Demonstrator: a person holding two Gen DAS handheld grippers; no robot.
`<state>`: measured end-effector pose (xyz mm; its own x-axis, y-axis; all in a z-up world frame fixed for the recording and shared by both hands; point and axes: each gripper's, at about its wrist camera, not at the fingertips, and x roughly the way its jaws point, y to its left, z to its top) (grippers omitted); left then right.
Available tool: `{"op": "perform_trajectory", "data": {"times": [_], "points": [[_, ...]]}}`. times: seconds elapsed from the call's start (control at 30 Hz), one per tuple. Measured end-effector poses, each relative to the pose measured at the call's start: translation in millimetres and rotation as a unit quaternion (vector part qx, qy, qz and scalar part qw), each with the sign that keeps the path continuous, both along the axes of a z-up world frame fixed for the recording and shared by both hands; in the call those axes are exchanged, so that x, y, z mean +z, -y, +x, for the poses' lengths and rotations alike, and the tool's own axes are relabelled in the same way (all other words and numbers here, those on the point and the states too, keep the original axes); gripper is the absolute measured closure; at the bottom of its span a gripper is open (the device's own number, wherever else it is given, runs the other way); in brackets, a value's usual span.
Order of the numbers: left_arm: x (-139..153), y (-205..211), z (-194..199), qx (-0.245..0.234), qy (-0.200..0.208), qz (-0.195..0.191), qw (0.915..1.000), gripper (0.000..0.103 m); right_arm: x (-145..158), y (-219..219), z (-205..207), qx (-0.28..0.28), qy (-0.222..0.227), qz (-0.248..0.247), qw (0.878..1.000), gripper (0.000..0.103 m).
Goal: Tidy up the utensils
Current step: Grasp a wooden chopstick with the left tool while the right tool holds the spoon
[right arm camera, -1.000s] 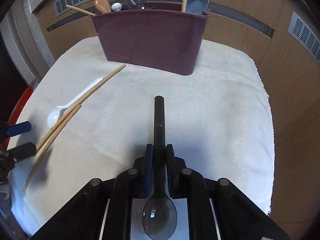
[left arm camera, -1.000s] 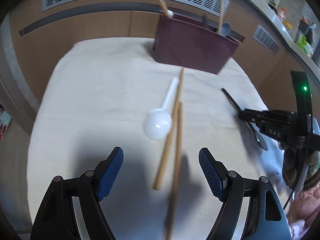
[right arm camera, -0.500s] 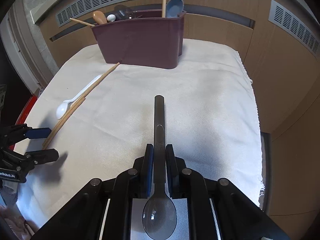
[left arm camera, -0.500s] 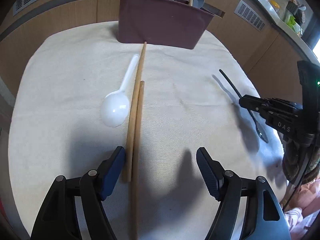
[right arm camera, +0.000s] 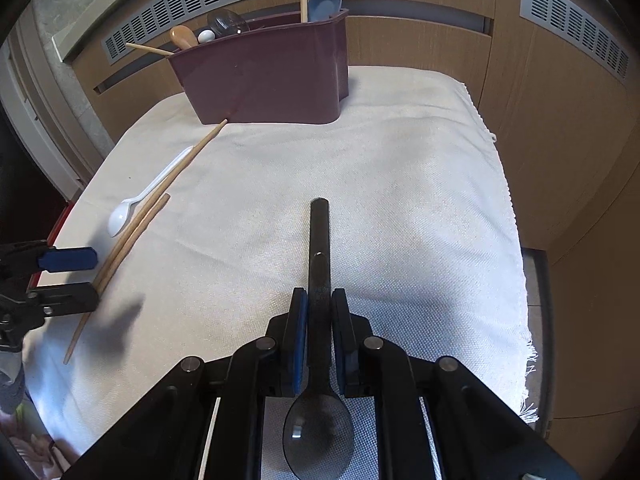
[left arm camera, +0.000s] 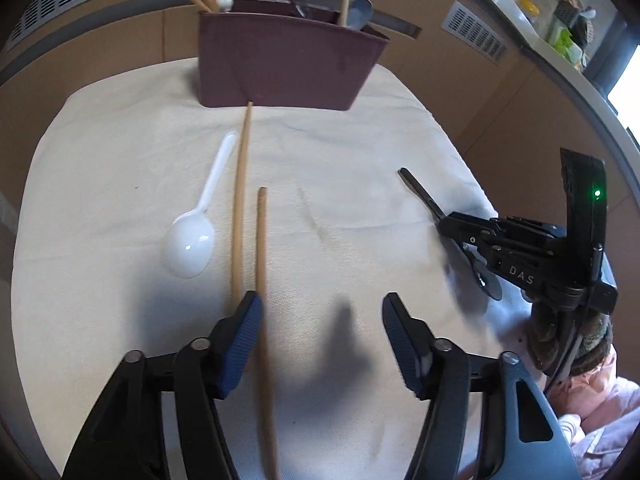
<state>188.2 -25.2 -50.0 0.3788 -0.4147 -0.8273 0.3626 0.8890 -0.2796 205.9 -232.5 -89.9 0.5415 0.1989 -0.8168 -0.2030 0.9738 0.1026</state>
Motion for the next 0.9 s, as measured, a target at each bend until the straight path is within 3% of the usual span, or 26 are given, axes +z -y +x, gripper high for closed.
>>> {"op": "perform_trajectory", "data": {"times": [0.1,0.27,0.67,0.9], "points": [[-8.2,4.2,12.9,0.010,-0.007,0.027,0.9996,0.057,2.7,0.7,-3.5,0.002,0.003,0.001,1.000,0.091],[-17.7,4.4,26.3,0.018,-0.014,0.061,0.9979,0.059,6.5,4.3,-10.8,0.005,0.010,0.000,1.000,0.091],[-20.1,19.5,22.8,-0.004,-0.024,0.058,0.9980,0.059,4.6,-6.8,4.5,0.025,-0.003,0.009,1.000,0.090],[-21.0,24.4,25.7,-0.031,-0.036,0.081,0.9955,0.059,3.8,-27.7,24.5,0.048,-0.014,-0.041,0.998,0.085]]}}
